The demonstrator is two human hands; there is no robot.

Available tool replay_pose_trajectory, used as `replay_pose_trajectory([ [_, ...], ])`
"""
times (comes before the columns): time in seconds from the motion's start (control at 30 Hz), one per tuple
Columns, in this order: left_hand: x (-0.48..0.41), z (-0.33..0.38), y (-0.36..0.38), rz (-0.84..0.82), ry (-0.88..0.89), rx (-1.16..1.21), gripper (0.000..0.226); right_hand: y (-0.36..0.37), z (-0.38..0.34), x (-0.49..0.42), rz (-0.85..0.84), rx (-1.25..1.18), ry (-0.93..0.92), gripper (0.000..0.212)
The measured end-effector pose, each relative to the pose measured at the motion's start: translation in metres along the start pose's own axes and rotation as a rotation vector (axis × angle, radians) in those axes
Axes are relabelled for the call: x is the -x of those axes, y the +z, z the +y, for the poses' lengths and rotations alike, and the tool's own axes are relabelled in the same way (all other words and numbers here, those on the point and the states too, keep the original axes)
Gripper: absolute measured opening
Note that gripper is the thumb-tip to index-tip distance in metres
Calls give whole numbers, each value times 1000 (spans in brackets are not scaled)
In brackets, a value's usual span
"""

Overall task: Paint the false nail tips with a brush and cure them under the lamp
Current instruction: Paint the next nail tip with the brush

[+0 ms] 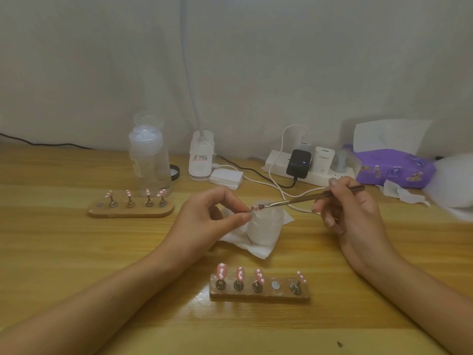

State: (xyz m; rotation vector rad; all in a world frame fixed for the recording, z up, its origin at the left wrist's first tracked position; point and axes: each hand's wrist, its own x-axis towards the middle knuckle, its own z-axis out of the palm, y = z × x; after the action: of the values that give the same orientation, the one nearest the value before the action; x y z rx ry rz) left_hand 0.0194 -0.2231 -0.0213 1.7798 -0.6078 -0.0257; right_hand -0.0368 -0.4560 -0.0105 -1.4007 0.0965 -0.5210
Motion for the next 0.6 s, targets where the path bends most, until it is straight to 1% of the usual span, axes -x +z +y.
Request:
replay_pose_trajectory([
  [0.13,-1,1,0,-6,-21,12,8,2,-1,1,-44,-10,-24,21],
  [0.23,-1,2,0,-8,-42,22,9,1,0,1,-12,7,1,21],
  [0.3,0,3,0,-17,-50,35,14,0,-1,0,7,-6,4,21],
  [0.43,1,5,0,-25,-53,50,26,2,-2,2,-52,6,-20,22],
  [0.53,0,5,0,-30,-61,43,27,0,-1,1,-5,9,0,21],
  [0.6,0,5,0,-29,-62,43,28,0,-2,1,-9,-20,-9,21],
])
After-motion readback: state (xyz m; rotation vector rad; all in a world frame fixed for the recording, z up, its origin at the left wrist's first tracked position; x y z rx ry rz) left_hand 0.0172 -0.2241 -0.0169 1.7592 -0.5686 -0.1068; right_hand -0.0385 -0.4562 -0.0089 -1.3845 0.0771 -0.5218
